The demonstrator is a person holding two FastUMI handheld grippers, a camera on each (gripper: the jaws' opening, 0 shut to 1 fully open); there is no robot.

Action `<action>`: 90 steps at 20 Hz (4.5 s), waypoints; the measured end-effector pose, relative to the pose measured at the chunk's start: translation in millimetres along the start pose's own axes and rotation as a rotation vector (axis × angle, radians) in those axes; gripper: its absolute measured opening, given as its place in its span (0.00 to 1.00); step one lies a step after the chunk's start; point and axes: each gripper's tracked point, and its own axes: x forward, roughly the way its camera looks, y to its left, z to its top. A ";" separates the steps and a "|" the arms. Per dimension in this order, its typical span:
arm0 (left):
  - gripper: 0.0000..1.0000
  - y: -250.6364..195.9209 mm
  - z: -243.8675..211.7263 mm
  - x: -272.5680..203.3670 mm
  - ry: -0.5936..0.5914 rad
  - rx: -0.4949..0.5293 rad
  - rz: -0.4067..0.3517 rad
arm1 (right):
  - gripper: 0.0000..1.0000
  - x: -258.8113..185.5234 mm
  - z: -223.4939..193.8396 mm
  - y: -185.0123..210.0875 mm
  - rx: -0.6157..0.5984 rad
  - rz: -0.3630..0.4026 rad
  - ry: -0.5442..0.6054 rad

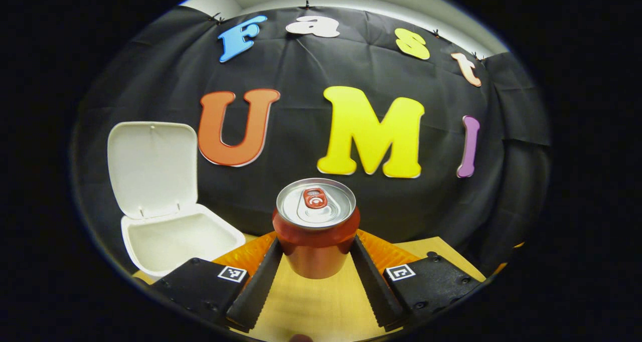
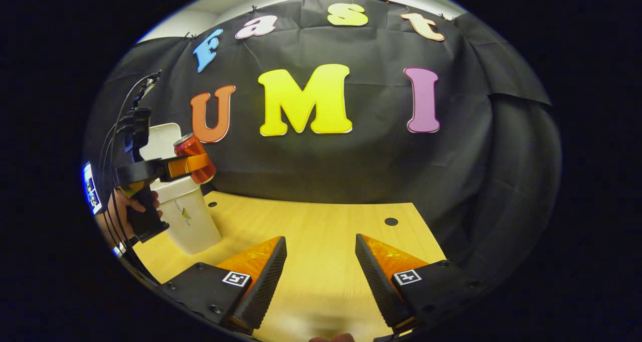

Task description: Press the lid of the desktop garbage bin to open it, pick up the crumpled paper on the desktop and throw it into the bin, then pick up the pop can on the desktop and drop it into the bin, and finally close the garbage bin lid.

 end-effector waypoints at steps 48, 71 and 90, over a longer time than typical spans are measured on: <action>0.95 184.1 116.9 19.2 -0.059 0.033 0.605 | 0.88 15.2 29.9 41.4 0.020 0.081 -0.032; 0.96 267.5 118.1 53.3 0.166 -0.125 0.885 | 0.88 5.9 75.3 23.7 0.081 0.083 -0.103; 0.99 136.7 -28.6 -10.5 0.276 -0.160 0.760 | 0.88 -17.7 41.9 -7.7 0.061 0.156 -0.044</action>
